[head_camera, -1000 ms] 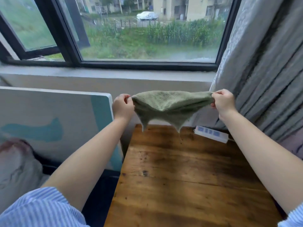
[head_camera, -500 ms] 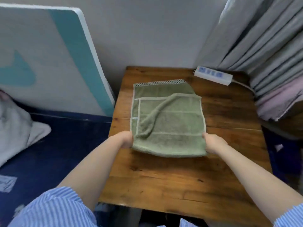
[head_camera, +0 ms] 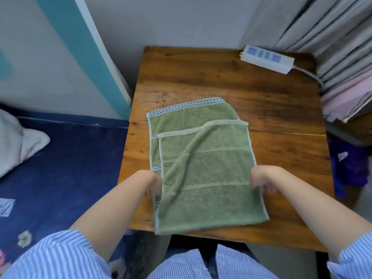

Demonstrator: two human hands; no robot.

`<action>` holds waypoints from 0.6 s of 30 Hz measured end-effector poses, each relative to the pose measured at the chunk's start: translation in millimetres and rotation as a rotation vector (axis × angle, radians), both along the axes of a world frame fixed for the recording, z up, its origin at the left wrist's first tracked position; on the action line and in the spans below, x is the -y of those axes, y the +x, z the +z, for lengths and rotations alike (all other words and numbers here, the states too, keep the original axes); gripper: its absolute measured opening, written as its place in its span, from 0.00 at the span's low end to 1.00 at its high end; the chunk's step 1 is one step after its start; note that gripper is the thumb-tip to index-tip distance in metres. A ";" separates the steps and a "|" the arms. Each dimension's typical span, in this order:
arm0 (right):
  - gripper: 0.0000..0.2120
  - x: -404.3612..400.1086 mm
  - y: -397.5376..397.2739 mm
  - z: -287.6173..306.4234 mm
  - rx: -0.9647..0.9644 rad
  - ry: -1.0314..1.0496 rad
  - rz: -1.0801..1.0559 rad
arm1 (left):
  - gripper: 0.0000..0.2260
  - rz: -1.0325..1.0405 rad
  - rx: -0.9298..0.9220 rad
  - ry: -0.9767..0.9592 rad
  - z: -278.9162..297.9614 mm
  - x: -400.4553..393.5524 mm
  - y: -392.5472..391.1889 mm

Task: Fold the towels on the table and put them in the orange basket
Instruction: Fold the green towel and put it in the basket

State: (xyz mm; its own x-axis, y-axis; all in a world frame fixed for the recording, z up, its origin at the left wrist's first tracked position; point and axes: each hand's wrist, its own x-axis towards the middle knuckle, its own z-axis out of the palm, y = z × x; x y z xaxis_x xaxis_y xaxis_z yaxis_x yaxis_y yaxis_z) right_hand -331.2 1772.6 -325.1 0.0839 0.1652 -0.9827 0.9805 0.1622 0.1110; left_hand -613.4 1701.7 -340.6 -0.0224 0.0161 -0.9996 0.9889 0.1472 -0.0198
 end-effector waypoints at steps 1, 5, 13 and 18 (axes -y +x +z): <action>0.14 -8.3 -1.6 -2.0 -0.077 0.151 0.045 | 0.16 -0.022 0.004 0.095 0.1 -8.7 0.4; 0.13 -49.8 -7.2 -10.8 -0.298 0.641 0.007 | 0.13 -0.046 -0.046 0.520 -3.2 -54.0 -1.7; 0.23 -102.8 -22.5 -35.7 -0.457 0.846 0.107 | 0.14 0.047 -0.117 0.858 -21.7 -101.1 5.3; 0.15 -120.2 -30.3 -38.0 -0.328 0.799 0.226 | 0.12 0.048 -0.130 0.899 -33.9 -105.2 -3.8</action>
